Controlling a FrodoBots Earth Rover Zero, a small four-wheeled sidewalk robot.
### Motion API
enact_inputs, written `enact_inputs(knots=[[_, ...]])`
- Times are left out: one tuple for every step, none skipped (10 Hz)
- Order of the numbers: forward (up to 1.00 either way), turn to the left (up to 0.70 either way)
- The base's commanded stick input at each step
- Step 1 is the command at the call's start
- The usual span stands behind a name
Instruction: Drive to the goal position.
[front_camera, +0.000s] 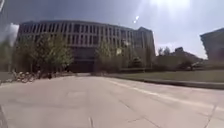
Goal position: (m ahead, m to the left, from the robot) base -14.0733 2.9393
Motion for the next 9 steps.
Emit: enact_inputs(knots=[[1.00,0.09],[1.00,0.09],[1.00,0.09],[1.00,0.09],[1.00,0.09],[1.00,0.09],[1.00,0.09],[1.00,0.09],[1.00,0.09]])
